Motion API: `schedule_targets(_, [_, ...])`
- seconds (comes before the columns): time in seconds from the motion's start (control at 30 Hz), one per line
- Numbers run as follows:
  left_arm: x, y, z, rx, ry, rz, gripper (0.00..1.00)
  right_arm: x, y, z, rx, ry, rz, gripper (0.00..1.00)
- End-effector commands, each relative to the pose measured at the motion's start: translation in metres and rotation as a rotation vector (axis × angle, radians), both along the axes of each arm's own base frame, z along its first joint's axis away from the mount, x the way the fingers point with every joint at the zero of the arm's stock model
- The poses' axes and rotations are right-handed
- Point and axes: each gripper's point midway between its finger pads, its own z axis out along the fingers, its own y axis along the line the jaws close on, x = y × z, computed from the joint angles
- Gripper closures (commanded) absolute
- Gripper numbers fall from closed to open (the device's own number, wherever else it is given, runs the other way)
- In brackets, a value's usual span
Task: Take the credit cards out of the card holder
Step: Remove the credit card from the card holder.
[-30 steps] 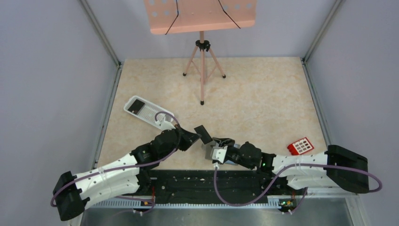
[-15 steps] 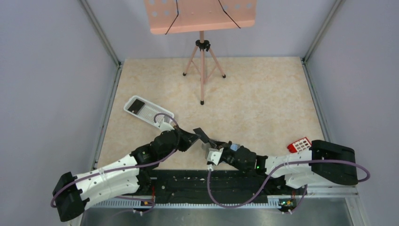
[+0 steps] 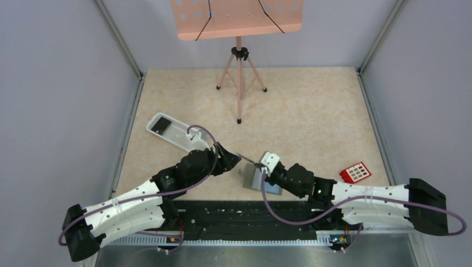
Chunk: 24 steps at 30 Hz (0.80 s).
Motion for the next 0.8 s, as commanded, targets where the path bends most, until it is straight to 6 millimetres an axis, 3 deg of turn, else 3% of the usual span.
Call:
schedule_targets(0.0, [-0.001,0.001,0.021,0.093,-0.132,-0.093,0.33,-0.014,-0.010,0.004,0.122,0.245,0.010,1.00])
schedule_targets(0.2, [-0.007,0.000,0.033,0.151,-0.268,-0.205,0.34,-0.024,-0.028,0.012,0.168,0.269,0.024,1.00])
schedule_targets(0.47, [-0.021,-0.010,0.063,0.327,-0.543,-0.492,0.37,-0.033,-0.026,0.012,0.073,0.198,0.123,1.00])
schedule_targets(0.57, [-0.032,-0.019,0.064,0.364,-0.635,-0.642,0.37,-0.038,-0.018,0.021,0.064,0.184,0.180,1.00])
schedule_targets(0.77, [-0.055,-0.040,0.041,0.419,-0.584,-0.946,0.39,-0.055,0.001,0.034,0.043,0.215,0.316,1.00])
